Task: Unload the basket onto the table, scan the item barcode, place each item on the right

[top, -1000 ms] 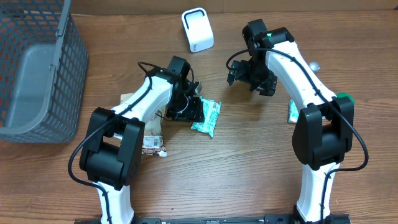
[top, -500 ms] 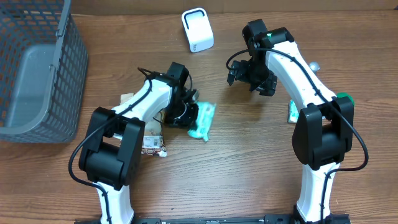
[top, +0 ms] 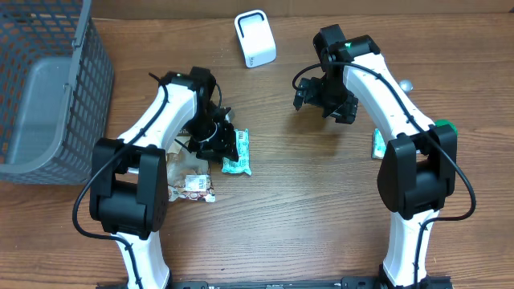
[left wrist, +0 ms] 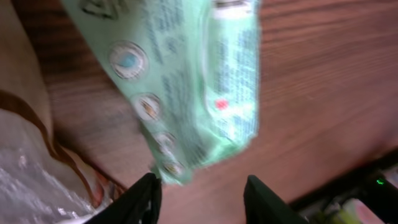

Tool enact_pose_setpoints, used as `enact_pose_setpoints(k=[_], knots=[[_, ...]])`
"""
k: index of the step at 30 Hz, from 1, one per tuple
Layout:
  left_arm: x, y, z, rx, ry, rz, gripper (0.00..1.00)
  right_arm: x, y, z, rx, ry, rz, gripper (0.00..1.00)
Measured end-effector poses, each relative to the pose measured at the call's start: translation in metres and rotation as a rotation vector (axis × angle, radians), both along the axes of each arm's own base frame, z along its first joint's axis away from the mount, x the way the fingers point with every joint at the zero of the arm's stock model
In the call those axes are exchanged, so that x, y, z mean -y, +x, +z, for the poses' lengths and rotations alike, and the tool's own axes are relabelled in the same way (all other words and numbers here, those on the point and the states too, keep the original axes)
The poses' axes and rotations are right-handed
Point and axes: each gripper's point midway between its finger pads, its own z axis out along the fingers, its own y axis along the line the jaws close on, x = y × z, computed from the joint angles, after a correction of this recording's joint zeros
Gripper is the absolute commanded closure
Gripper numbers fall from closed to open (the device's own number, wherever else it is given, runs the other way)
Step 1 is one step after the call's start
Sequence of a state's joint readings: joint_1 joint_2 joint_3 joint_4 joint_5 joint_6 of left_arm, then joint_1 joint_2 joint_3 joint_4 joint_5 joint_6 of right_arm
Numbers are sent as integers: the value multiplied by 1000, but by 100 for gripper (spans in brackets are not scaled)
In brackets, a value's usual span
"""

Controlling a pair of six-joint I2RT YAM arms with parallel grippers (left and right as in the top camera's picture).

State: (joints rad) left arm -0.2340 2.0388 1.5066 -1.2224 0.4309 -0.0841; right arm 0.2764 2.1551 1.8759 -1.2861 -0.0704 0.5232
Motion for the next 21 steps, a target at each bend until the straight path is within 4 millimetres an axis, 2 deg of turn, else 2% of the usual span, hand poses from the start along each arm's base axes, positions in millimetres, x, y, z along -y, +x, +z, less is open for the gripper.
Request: enact_pose_setpoints(k=[1, 3, 6, 10, 11, 14, 21], knots=[[2, 2, 7, 3, -13, -8, 62, 0, 0, 0, -1, 0, 0, 0], [5, 6, 16, 17, -28, -17, 78, 0, 0, 0, 0, 0, 0, 0], [11, 17, 29, 58, -61, -28, 90, 0, 0, 0, 0, 0, 0, 0], [16, 19, 32, 62, -98, -25, 92, 0, 0, 0, 0, 0, 0, 0], [18, 19, 32, 64, -104, -25, 96, 0, 0, 0, -1, 0, 0, 0], [23, 19, 22, 77, -122, -33, 96, 0, 0, 0, 0, 0, 0, 0], [38, 4, -1, 63, -173, -55, 96, 0, 0, 0, 0, 0, 0, 0]])
